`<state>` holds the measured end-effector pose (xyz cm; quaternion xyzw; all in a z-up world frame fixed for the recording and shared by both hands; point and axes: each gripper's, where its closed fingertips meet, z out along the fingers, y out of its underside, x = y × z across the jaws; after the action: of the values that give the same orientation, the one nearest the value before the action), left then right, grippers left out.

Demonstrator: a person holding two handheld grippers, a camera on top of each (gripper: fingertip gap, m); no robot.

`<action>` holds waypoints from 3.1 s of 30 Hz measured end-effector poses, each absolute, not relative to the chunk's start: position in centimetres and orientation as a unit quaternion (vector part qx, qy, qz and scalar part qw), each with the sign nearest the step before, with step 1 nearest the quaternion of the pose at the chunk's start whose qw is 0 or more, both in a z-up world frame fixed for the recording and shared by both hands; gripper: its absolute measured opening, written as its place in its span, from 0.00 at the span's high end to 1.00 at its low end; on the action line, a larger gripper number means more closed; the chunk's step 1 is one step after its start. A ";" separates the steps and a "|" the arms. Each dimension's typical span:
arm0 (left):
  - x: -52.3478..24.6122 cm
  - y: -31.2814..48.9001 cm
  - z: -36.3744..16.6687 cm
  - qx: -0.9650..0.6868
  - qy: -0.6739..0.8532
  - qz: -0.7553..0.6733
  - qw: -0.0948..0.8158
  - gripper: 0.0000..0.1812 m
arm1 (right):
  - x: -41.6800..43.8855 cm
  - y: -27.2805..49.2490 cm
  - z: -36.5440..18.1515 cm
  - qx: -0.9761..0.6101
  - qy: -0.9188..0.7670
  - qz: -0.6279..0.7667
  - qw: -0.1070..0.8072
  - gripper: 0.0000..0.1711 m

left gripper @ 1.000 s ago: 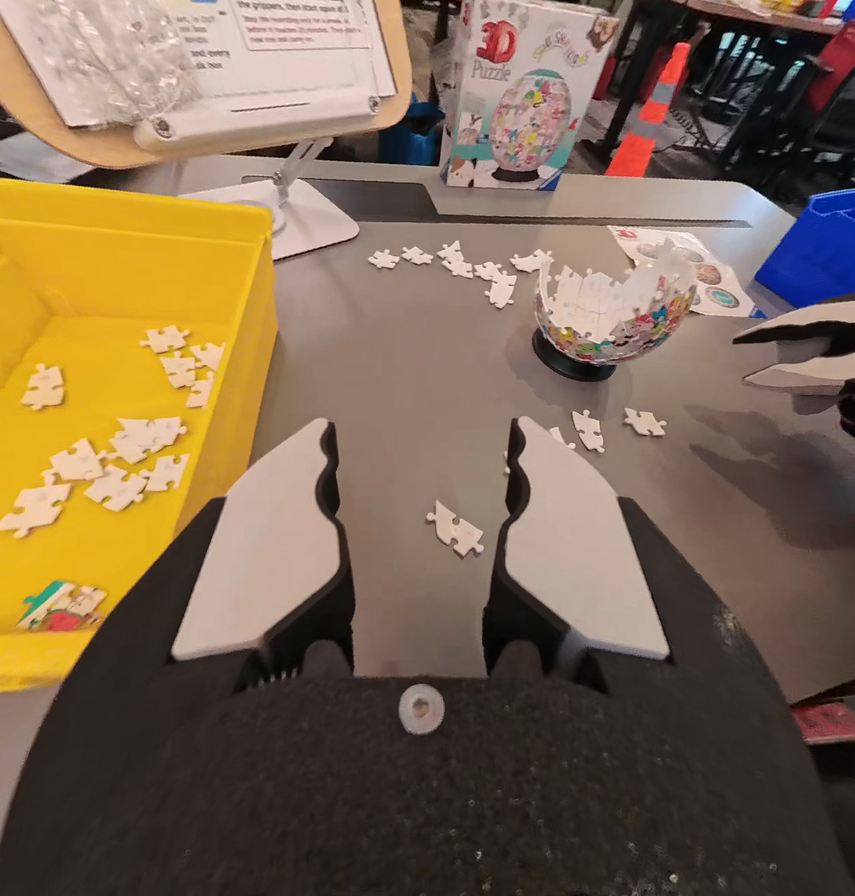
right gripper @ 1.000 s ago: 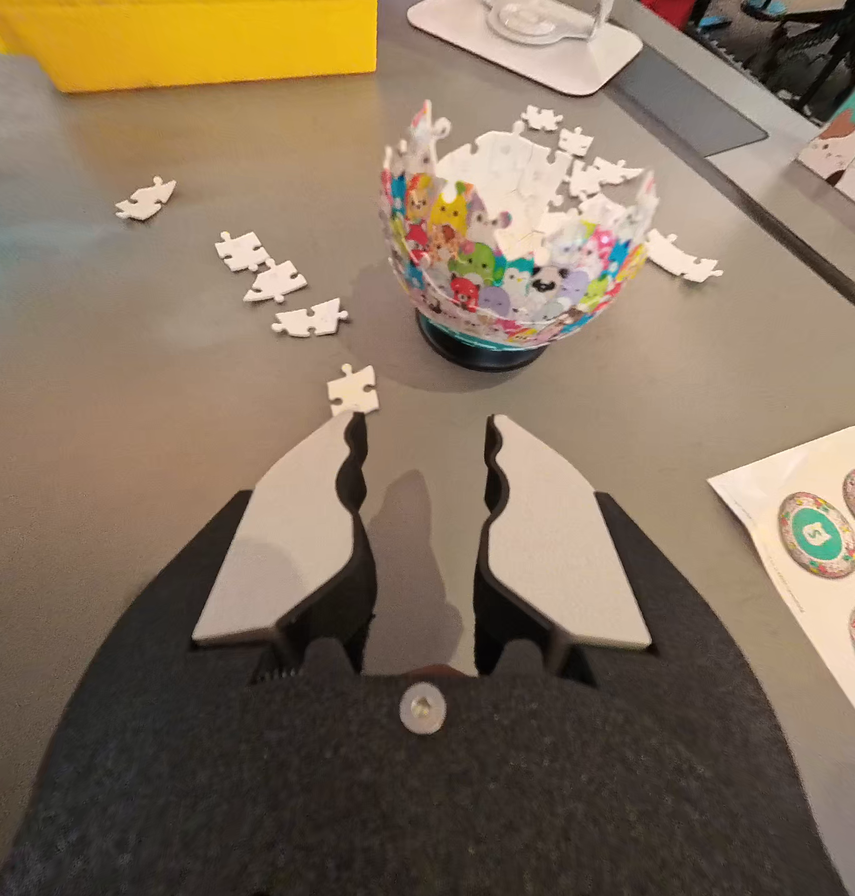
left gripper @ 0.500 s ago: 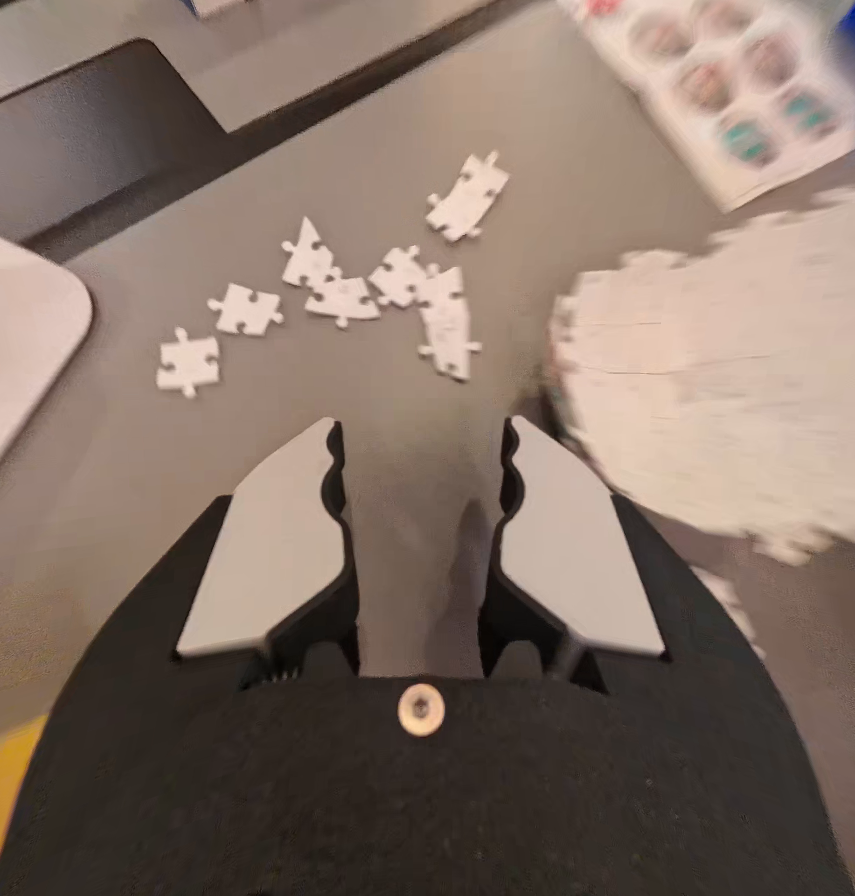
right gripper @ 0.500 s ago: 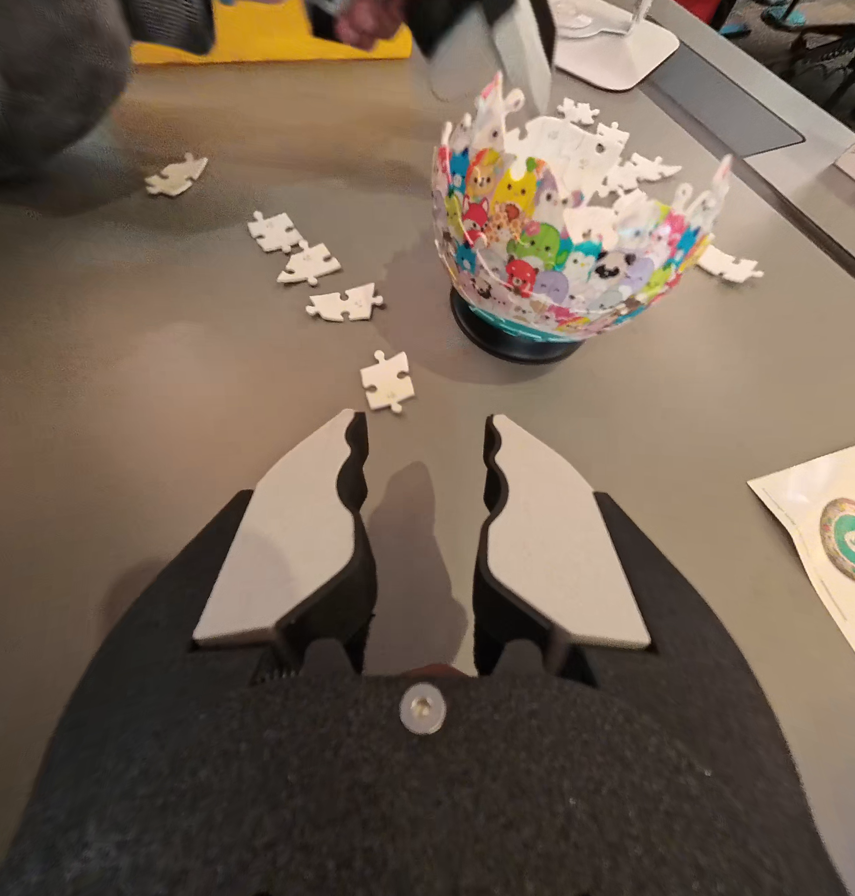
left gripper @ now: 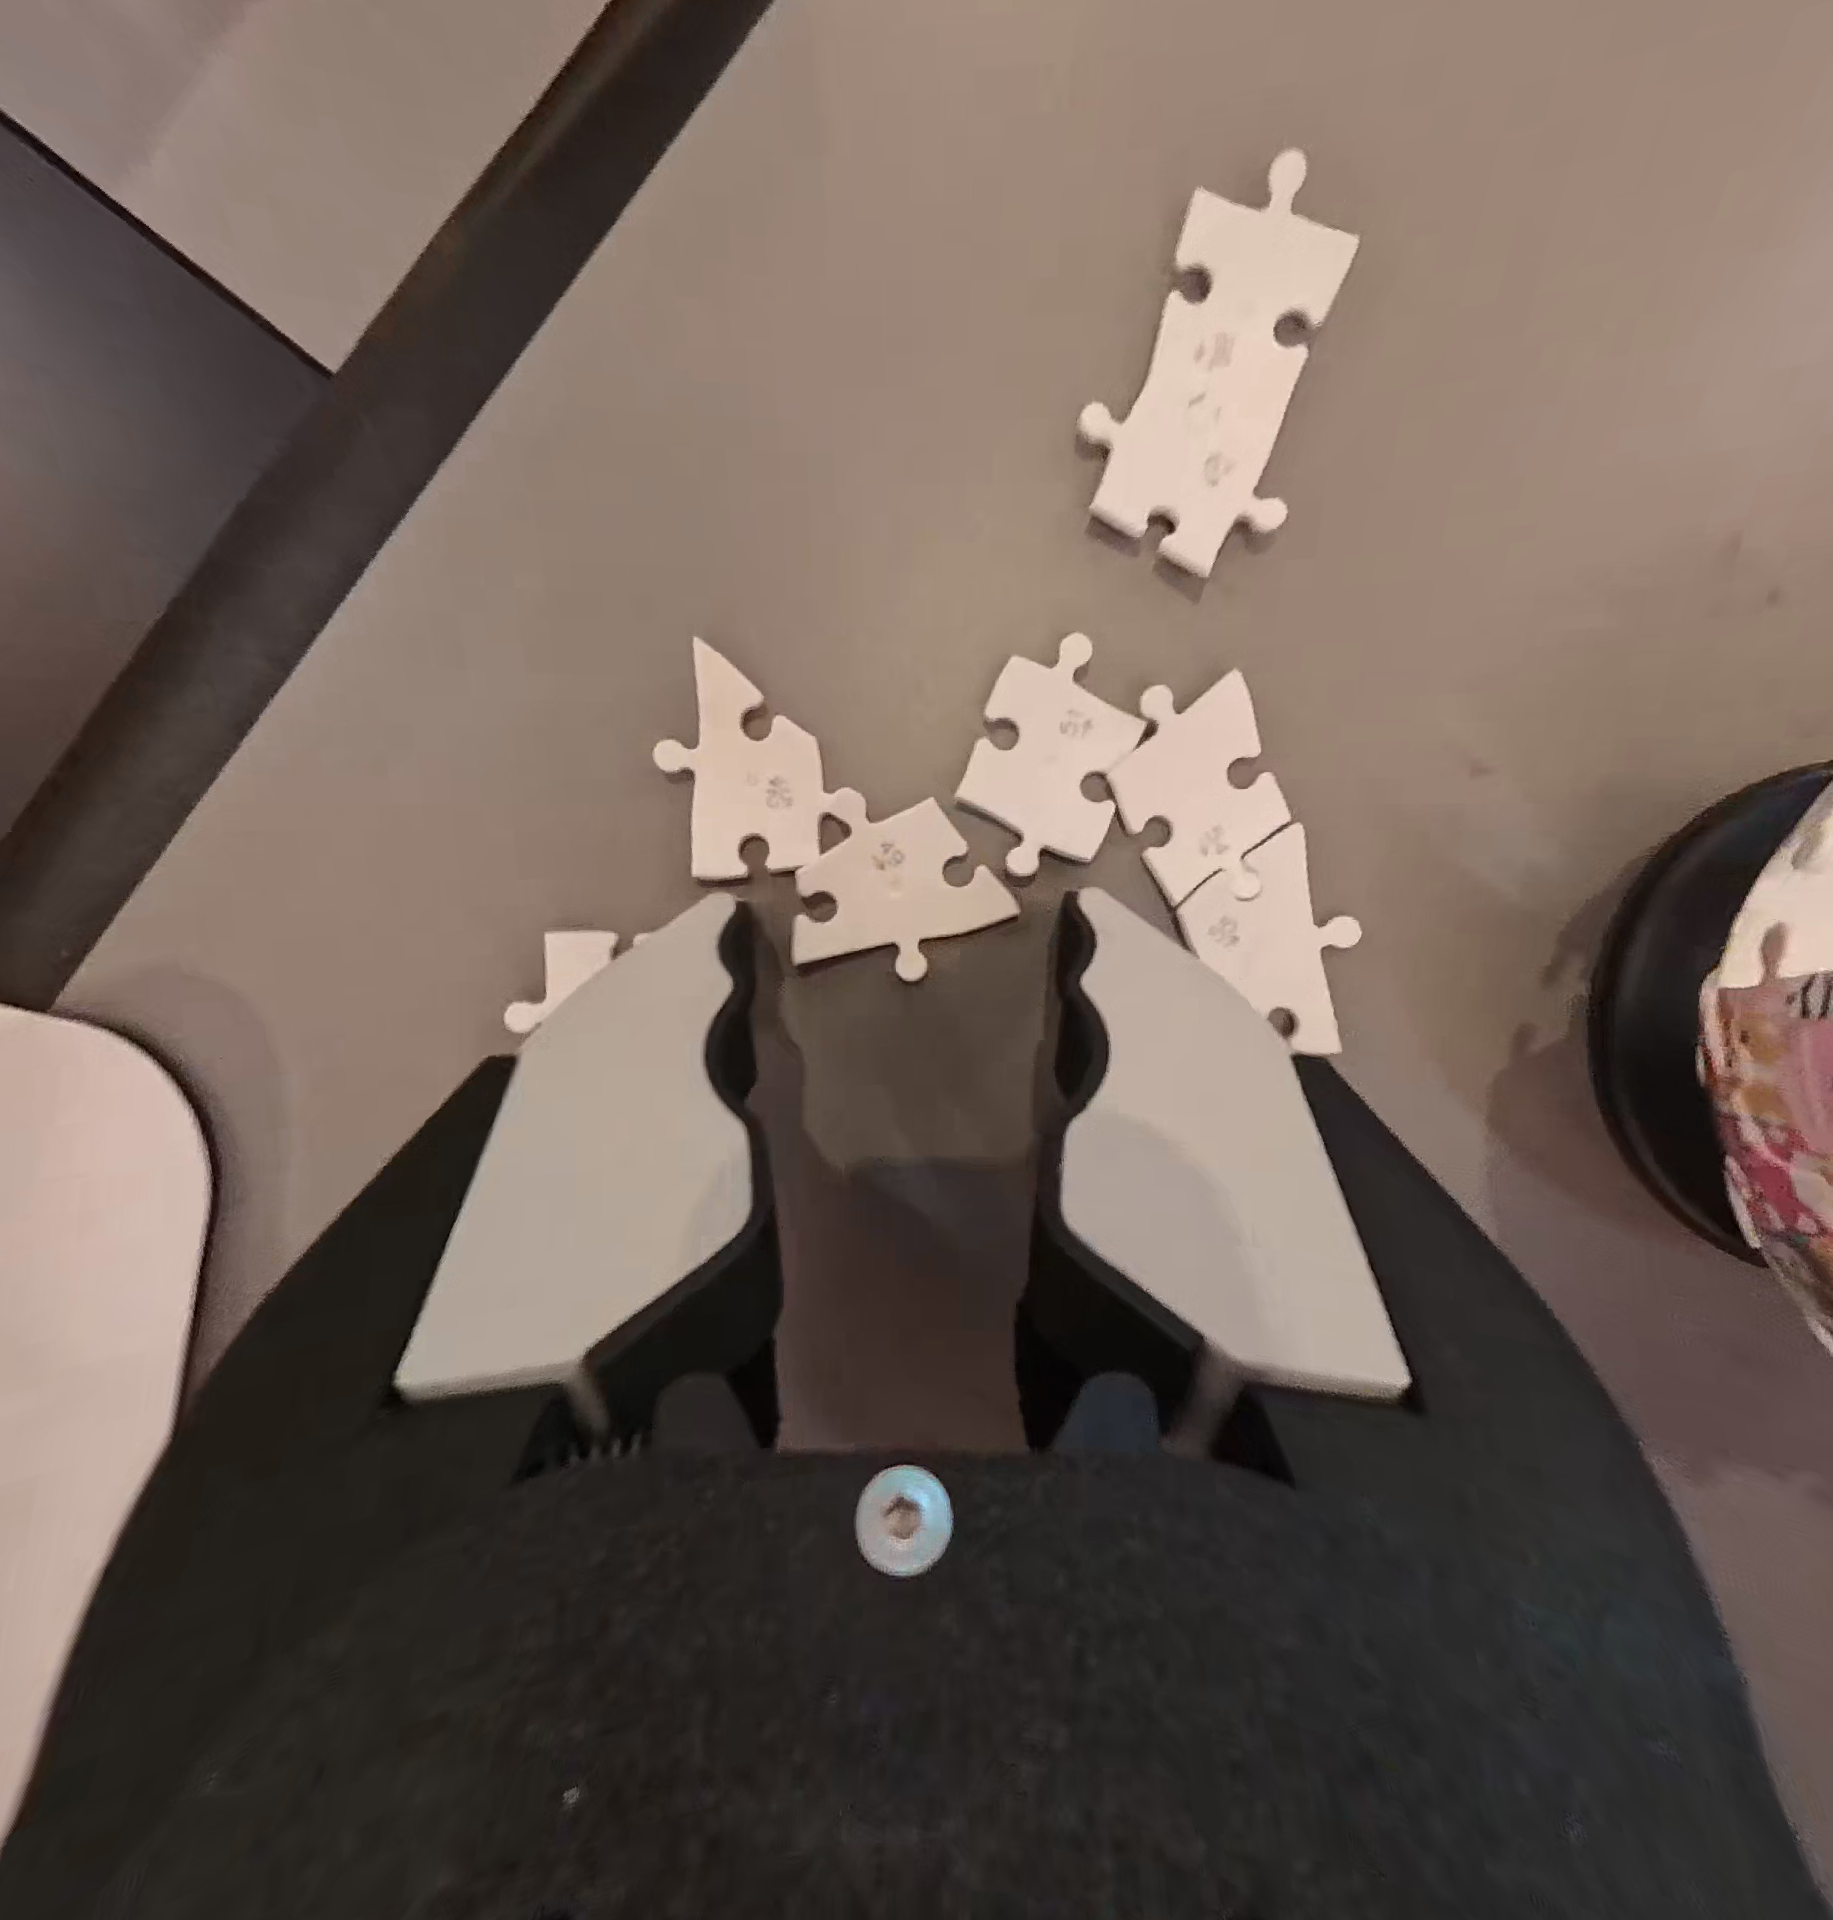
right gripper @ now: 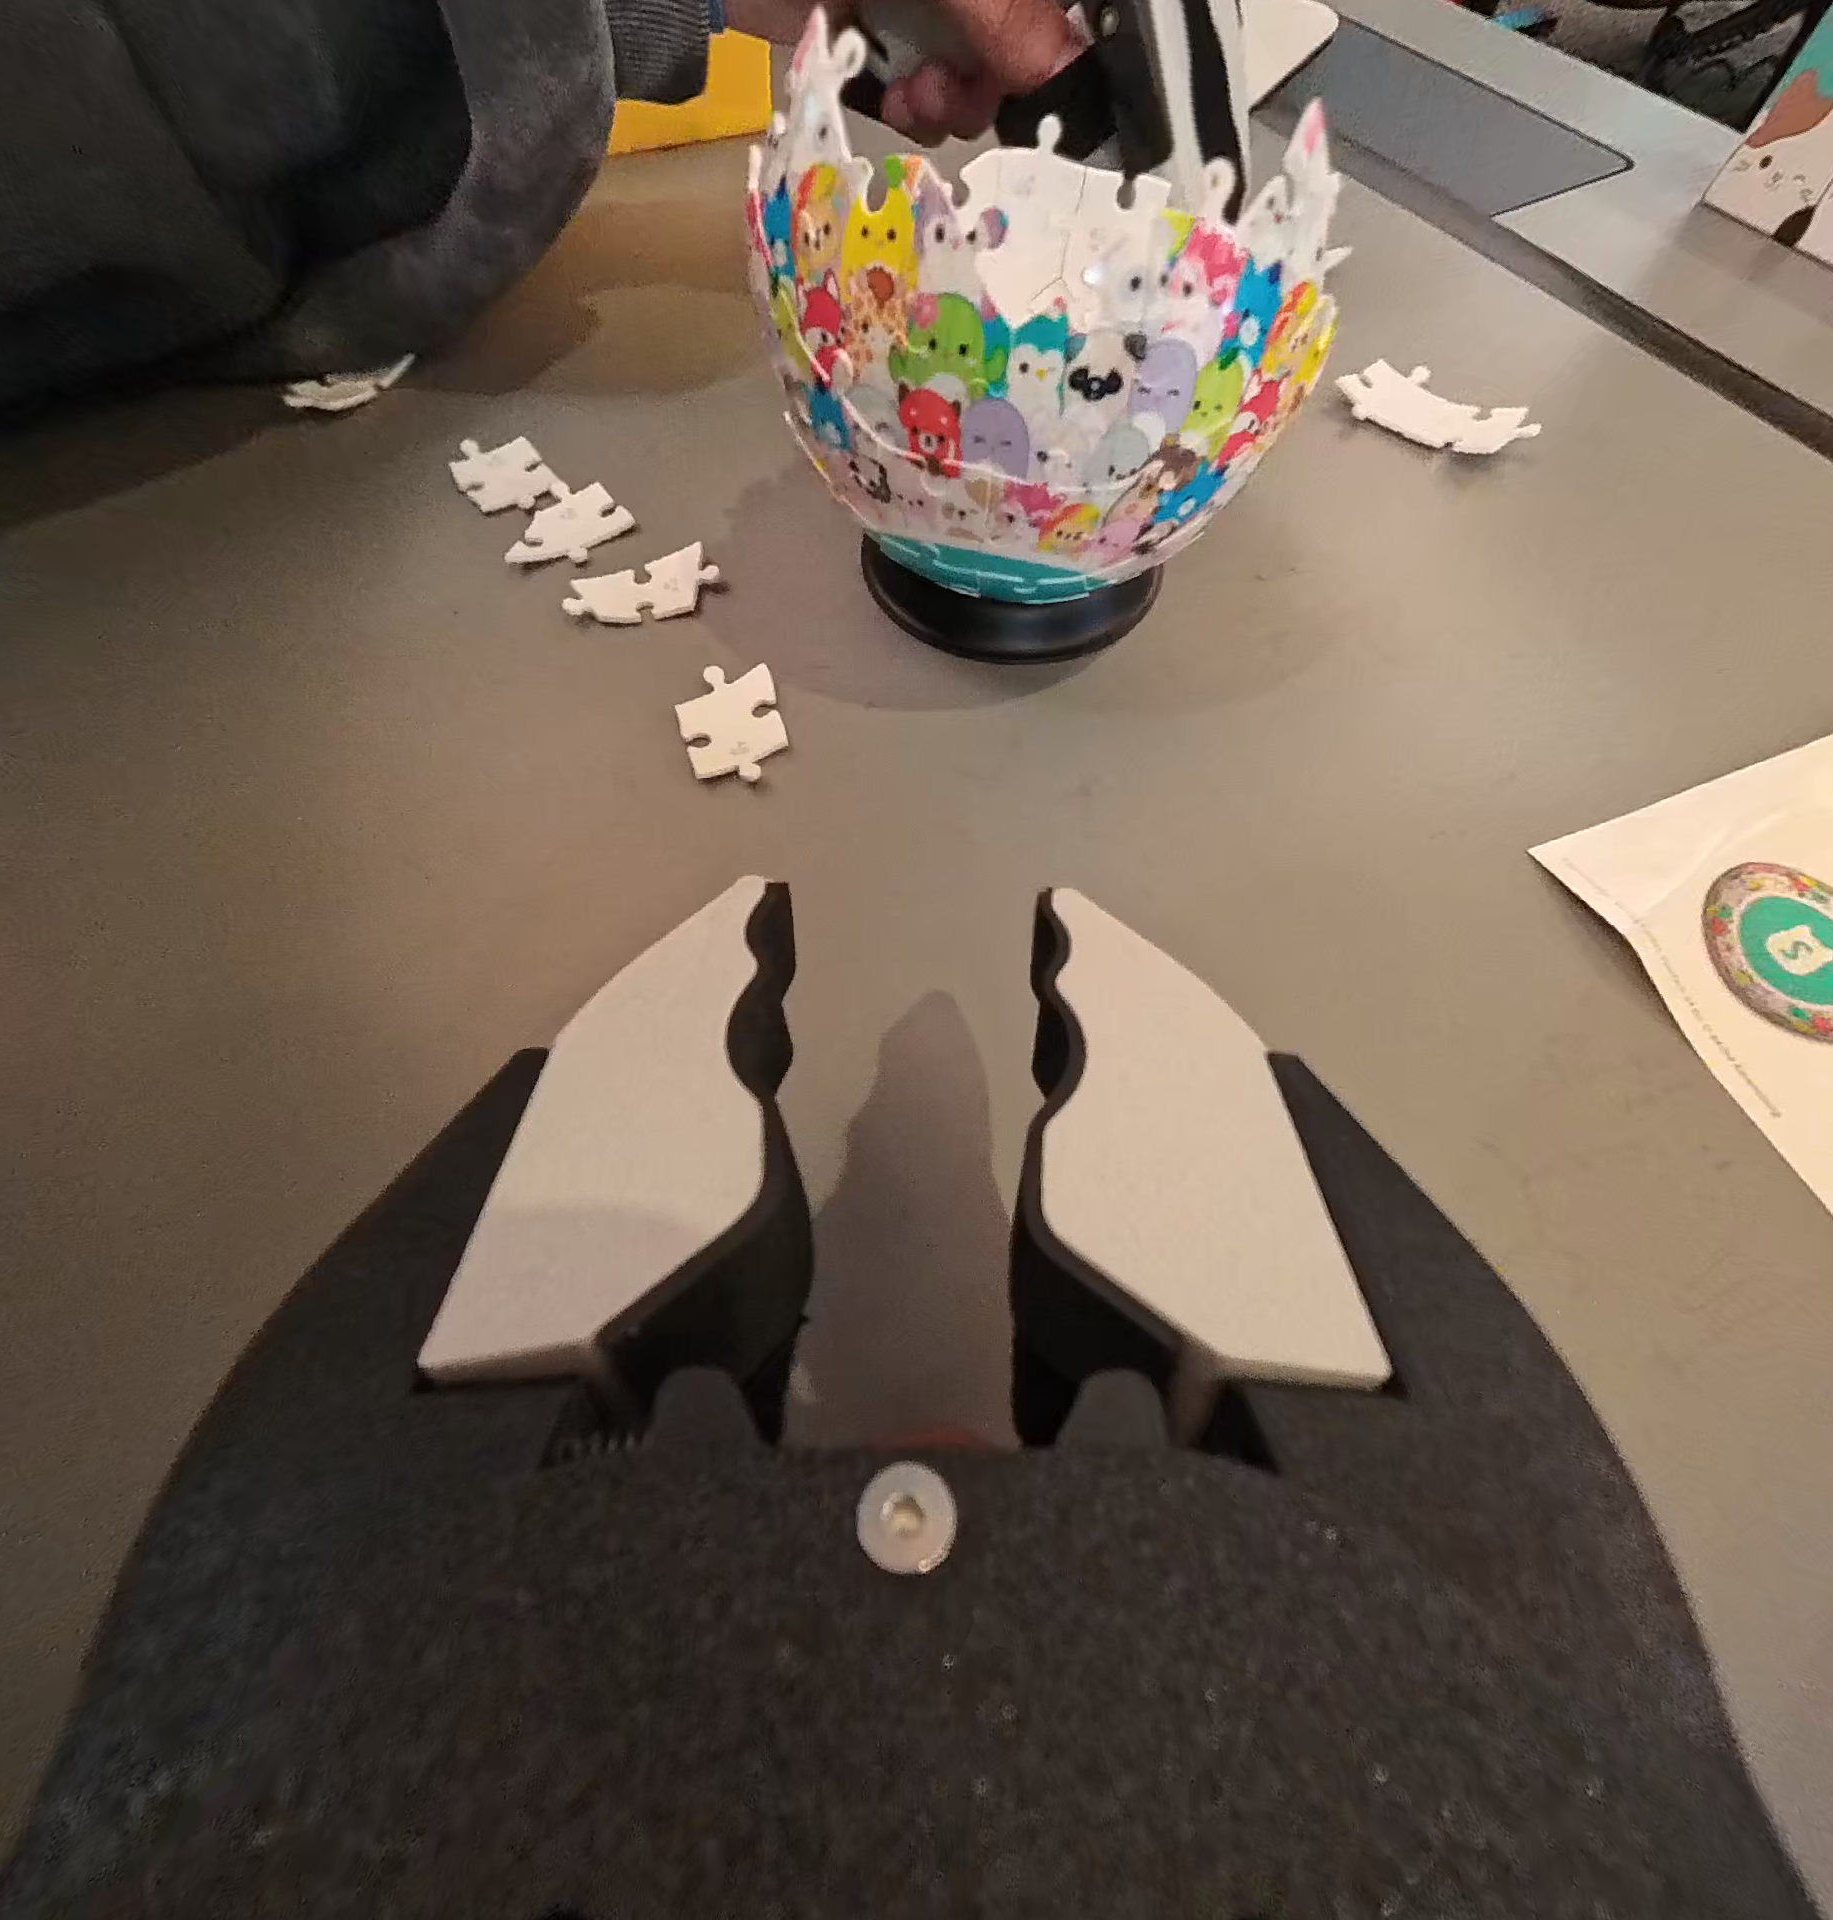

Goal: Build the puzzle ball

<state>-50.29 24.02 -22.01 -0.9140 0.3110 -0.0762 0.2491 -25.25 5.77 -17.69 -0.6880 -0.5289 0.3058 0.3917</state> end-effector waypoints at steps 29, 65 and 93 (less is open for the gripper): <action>-33.7 1.9 -7.2 -0.832 0.157 -0.079 0.526 0.78 | -33.4 1.2 -5.3 -0.628 -0.377 0.620 0.281 0.83; -52.9 -9.6 -19.7 -0.927 -0.071 0.006 0.368 0.85 | -28.4 3.9 -21.0 -0.703 -0.648 0.289 0.041 0.90; -52.1 -8.8 -21.6 -0.940 -0.029 -0.024 0.340 0.92 | -28.9 2.3 -21.8 -0.716 -0.612 0.251 0.223 0.98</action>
<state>-52.06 -8.79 -21.63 -0.9396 -0.0289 -0.0244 0.3402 -28.89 2.25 -21.76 -0.7159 -0.6122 0.2511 0.2228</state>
